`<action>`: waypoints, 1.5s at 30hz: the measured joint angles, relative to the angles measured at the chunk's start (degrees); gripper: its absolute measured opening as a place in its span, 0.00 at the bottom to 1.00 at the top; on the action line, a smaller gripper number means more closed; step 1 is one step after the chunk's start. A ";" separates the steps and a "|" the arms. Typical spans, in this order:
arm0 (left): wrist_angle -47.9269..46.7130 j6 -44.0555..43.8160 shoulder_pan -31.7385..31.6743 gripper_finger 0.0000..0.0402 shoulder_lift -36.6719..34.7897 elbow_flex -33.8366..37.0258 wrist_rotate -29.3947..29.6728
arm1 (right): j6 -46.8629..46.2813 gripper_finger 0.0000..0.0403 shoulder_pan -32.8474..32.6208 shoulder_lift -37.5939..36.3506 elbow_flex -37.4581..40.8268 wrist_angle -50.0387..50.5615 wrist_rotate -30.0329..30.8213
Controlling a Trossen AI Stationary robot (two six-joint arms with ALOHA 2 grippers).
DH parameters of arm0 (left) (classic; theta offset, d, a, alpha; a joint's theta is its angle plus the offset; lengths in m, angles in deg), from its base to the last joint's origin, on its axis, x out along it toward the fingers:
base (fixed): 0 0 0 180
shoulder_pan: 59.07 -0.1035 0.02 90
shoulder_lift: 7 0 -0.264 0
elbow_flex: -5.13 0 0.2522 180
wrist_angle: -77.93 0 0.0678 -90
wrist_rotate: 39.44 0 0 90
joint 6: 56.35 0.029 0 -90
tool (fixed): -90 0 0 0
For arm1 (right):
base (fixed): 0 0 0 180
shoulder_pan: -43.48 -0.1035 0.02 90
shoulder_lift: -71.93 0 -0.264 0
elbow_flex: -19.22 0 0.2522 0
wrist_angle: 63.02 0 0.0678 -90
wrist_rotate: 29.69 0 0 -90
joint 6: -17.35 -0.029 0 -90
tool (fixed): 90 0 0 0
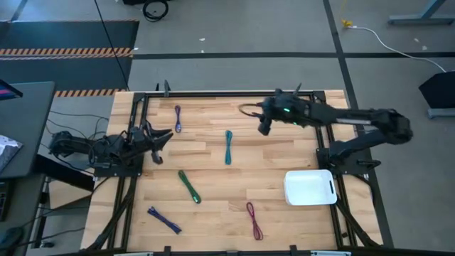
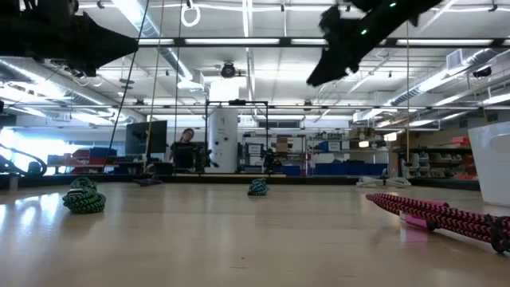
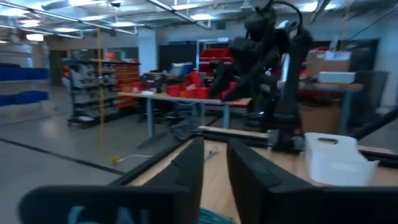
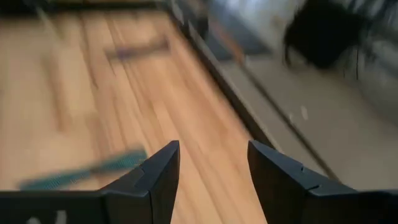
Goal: Pick and place USB-C Cables
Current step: Put the top violet charger cable into the white container
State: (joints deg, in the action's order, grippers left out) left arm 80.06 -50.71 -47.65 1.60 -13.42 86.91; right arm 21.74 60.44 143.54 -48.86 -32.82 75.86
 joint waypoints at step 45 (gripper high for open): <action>-35.47 -29.87 -49.99 0.45 53.65 -30.27 -21.71 | -1.67 0.48 -2.83 12.66 -11.61 10.46 -3.28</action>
State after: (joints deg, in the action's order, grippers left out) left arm 44.59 -80.58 -97.64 55.25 -43.69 65.21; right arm 20.07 57.61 156.20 -60.48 -22.36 72.58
